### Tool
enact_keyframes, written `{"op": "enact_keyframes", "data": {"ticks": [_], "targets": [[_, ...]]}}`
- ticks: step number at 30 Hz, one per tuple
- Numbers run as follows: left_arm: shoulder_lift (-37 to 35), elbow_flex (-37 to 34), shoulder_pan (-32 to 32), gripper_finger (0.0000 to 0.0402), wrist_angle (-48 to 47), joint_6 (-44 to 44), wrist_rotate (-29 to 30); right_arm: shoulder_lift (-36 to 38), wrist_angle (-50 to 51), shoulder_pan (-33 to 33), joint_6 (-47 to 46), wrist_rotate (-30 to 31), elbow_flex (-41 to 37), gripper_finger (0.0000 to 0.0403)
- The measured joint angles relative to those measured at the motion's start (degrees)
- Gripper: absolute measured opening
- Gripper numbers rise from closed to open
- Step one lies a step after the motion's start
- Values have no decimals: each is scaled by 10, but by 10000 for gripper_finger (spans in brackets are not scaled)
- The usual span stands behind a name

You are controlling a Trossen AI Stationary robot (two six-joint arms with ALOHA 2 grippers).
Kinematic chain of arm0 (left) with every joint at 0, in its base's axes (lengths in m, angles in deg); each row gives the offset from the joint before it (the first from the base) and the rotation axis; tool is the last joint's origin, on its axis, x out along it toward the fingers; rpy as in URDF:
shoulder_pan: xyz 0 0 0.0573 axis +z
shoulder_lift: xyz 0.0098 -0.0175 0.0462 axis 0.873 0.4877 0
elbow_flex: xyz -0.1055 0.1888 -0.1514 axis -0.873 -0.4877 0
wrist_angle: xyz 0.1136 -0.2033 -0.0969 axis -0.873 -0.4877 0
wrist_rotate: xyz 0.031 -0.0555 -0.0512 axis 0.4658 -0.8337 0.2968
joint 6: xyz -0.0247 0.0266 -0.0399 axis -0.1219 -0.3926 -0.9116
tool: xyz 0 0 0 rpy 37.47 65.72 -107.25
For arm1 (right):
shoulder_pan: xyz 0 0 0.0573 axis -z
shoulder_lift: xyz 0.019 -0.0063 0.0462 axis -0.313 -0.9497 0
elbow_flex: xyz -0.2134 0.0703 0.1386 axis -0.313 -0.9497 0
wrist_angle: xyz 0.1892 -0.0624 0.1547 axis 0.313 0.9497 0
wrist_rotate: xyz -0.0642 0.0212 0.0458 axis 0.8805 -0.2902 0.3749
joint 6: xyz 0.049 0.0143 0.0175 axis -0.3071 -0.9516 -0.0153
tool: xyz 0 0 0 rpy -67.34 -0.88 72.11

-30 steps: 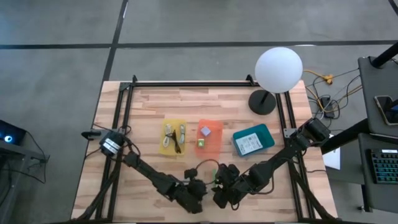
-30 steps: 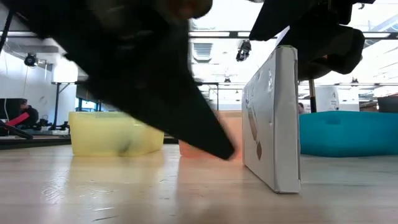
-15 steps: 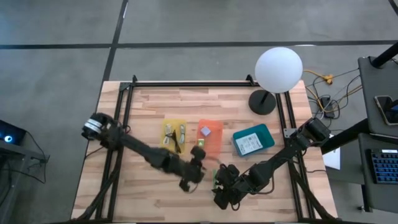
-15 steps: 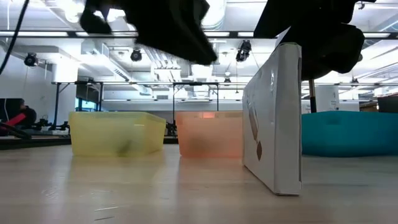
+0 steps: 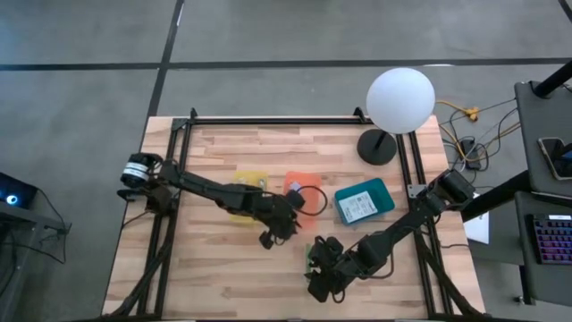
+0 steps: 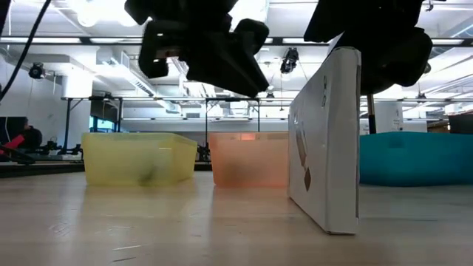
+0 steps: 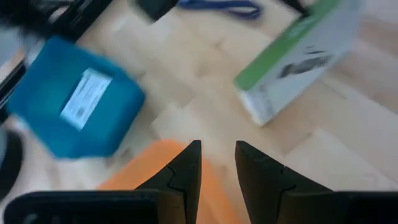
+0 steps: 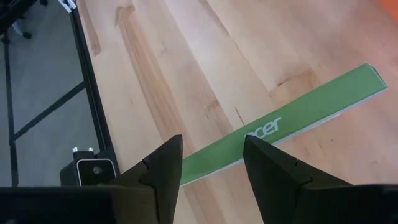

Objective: Pick and place items into bin
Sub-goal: Put the white card reader box into the blue bin

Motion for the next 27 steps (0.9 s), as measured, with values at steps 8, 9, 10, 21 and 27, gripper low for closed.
{"op": "enact_keyframes", "data": {"ticks": [8,9,10,21,27], "targets": [[7,2,8,83,18,46,-67,0,-9,13,24,-1,0,162],[11,2,9,83,22,52,-71,0,-13,15,32,-2,0,161],[17,2,10,83,32,57,-75,0,-16,16,38,-3,0,160],[58,17,11,83,40,145,-95,0,-18,19,44,-29,0,155],[55,21,10,83,46,151,-82,0,-18,19,60,-37,0,155]]}}
